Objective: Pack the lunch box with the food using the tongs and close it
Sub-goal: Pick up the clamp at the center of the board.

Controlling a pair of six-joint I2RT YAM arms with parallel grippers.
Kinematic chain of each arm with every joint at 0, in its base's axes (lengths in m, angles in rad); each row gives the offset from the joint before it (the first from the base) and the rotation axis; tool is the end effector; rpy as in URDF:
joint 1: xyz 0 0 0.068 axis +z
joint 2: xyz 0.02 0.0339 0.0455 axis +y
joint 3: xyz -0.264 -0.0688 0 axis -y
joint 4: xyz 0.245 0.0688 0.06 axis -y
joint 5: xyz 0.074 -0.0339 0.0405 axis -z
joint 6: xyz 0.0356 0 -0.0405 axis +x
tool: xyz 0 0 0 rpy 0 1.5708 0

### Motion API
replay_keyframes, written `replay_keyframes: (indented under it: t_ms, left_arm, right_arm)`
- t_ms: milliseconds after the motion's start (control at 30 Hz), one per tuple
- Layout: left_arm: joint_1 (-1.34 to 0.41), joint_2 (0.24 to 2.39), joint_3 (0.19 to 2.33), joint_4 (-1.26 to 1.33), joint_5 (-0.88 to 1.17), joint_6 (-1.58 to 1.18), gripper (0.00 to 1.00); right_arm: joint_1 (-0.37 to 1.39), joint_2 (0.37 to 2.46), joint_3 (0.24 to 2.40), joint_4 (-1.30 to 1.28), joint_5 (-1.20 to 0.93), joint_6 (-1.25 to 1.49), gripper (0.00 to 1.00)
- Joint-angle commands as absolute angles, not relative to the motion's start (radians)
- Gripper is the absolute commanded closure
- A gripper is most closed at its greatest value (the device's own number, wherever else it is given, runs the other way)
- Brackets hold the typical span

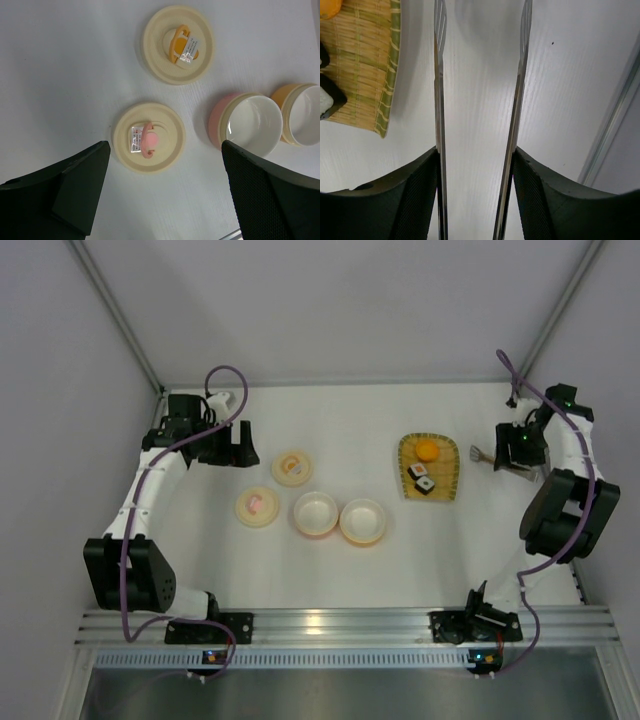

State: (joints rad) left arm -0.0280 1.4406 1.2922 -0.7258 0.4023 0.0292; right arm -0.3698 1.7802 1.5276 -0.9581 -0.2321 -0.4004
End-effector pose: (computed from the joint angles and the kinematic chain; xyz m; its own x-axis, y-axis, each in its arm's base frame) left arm 0.3049 -0.0225 0.3165 -0.7583 0.0481 -0.6501 0.2991 0.9118 -0.2815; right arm 0.3436 -0.1244 0.2669 -0.9112 -0.0536 -0.4084 -0.0858 0.9944 0.0609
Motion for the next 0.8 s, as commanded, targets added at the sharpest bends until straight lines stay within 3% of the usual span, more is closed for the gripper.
replay_keyframes:
  t_ms: [0,467,767]
  left_arm:
    - [-0.023,1.416,1.305,-0.721,0.41,0.037,0.02]
    - [-0.023,1.408,1.315,-0.727,0.423,0.041,0.02]
    - [-0.023,1.407,1.336,-0.753,0.434,0.051,0.02]
  right_arm:
    - [-0.38,1.709,1.588,-1.055,-0.281,-0.454,0.44]
    - [-0.38,1.552,1.709,-1.239,-0.5,-0.664,0.47]
    - [-0.361,1.497,1.645,-1.353,-0.598,-0.793,0.46]
